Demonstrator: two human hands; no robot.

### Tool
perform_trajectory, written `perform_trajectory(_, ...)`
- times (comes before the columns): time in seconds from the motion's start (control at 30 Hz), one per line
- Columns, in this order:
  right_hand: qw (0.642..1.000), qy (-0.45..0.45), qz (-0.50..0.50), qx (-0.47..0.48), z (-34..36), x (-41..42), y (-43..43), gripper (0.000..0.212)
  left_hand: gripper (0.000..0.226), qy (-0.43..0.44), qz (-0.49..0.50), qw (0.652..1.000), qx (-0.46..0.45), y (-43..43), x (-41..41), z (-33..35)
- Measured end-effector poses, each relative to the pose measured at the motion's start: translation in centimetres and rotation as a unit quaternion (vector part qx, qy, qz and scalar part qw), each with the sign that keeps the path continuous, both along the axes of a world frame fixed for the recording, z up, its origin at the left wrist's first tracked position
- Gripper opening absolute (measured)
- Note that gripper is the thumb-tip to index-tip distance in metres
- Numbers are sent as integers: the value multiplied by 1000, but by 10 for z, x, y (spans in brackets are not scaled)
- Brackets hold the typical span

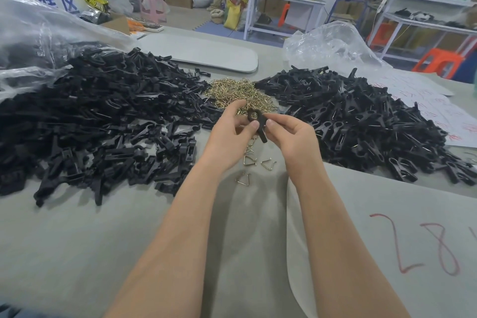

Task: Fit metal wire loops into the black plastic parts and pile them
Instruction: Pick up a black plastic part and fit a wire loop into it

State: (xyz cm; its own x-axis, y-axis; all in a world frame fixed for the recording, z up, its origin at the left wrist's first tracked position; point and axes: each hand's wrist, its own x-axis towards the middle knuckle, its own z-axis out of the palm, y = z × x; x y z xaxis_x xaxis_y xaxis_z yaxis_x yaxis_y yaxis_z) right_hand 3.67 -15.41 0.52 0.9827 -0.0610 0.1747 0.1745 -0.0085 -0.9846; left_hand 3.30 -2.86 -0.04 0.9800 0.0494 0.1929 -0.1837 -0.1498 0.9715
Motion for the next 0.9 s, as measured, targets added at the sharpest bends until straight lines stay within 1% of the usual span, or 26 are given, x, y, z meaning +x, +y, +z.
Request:
perform_trajectory(0.07,999,17,14,35,1,1,-1,19,34,-4,-6,999,-35,1,-1,3)
perform_trajectory(0.17,990,47,59,118,4,-1,0,19,23,3,-33,994,-103,2,-4,5)
perform_trajectory(0.27,981,66,97,155,6,-3,1,18,17,23,-69,987,-143,3,-4,5)
perform_trajectory(0.33,974,78,87,192,8,-3,2,15,14,36,-84,982,-164,5,-4,5)
perform_trajectory(0.4,970,83,65,217,7,-1,4,8,9,44,-74,971,-222,6,-2,6)
perform_trajectory(0.43,980,71,44,180,5,-1,4,4,6,49,-61,957,-278,9,-1,7)
perform_trajectory(0.47,995,49,10,86,2,0,4,10,4,54,-47,935,-348,12,0,9)
perform_trajectory(0.5,998,22,-23,-50,-3,1,5,19,4,58,-35,904,-422,16,1,10)
perform_trajectory(0.53,980,-3,-43,-194,-9,2,6,28,6,64,-26,869,-490,21,2,11)
perform_trajectory(0.57,950,-11,-40,-311,-14,2,9,34,8,70,-16,835,-545,25,2,11)
perform_trajectory(0.63,882,8,-7,-472,-24,1,19,44,11,85,5,783,-617,31,2,13)
perform_trajectory(0.67,851,16,2,-526,-28,0,24,46,11,92,9,764,-639,32,2,13)
perform_trajectory(0.7,833,16,1,-554,-31,0,29,44,9,97,8,750,-654,32,1,13)
perform_trajectory(0.73,828,14,-6,-561,-31,-1,32,39,8,102,5,742,-663,32,1,14)
perform_trajectory(0.77,831,8,-16,-556,-30,-1,33,34,8,107,2,739,-665,31,1,13)
perform_trajectory(0.83,833,-8,-29,-553,-29,-1,34,27,12,117,1,739,-663,31,2,12)
perform_trajectory(0.9,831,-9,-35,-555,-28,1,34,26,12,141,3,745,-652,31,2,9)
